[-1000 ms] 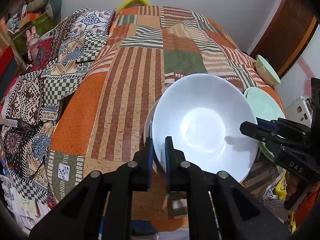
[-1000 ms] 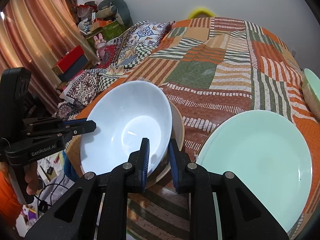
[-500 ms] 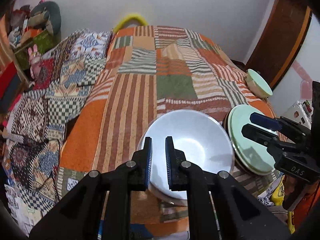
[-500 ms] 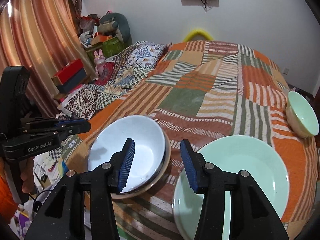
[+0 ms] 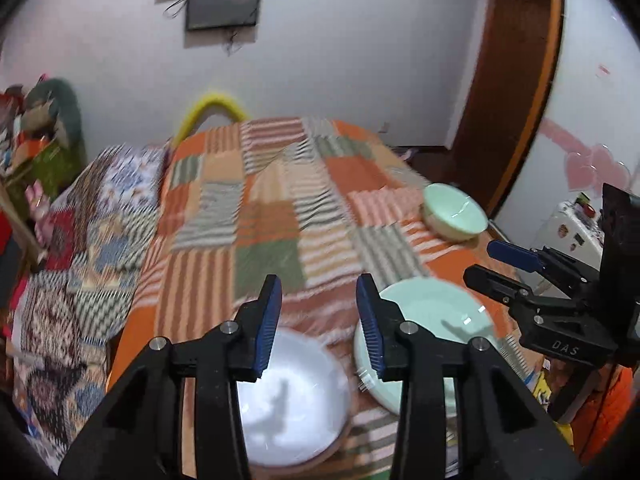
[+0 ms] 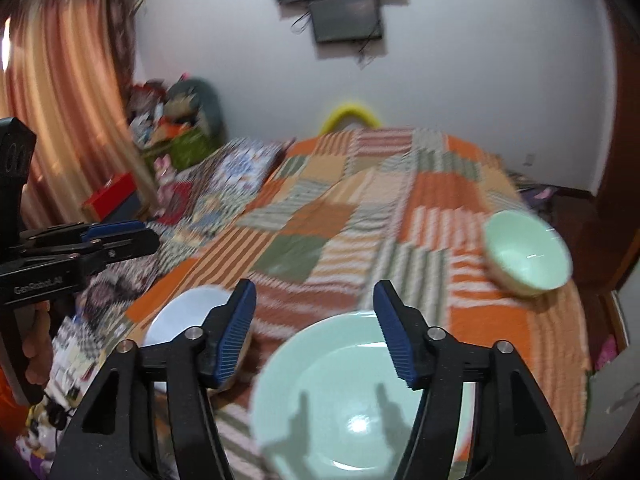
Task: Organize plates and bowls
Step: 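Open both grippers and move them toward the mint green bowl, then close both grippers on the mint green bowl rim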
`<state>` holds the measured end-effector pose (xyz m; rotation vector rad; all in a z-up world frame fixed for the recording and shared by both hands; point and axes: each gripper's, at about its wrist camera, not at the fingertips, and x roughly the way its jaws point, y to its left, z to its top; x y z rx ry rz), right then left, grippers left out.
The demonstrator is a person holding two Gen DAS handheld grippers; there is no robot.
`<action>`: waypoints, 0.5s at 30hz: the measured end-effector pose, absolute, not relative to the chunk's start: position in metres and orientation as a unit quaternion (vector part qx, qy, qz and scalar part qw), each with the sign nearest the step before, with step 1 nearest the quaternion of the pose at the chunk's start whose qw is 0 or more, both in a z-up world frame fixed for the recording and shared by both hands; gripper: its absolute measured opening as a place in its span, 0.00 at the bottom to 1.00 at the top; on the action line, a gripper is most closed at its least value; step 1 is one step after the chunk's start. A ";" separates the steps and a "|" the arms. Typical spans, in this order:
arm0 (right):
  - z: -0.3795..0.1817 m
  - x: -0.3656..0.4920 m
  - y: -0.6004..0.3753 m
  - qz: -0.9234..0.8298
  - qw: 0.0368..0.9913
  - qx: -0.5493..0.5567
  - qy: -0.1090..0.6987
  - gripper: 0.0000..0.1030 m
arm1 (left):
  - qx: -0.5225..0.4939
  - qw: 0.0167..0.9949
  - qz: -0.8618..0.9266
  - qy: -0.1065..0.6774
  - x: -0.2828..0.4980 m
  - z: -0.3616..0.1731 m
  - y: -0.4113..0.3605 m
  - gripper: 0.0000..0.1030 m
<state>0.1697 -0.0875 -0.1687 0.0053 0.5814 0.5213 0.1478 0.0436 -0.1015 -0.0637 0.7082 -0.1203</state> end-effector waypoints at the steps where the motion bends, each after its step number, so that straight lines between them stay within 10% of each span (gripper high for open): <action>1: -0.165 0.170 -0.097 0.248 0.928 0.007 0.279 0.57 | -0.027 0.937 -0.067 0.343 0.153 -0.095 0.033 0.41; 15: -0.144 0.200 -0.226 0.128 0.961 0.052 0.241 0.58 | -0.016 0.922 -0.129 0.364 0.247 -0.083 -0.073 0.49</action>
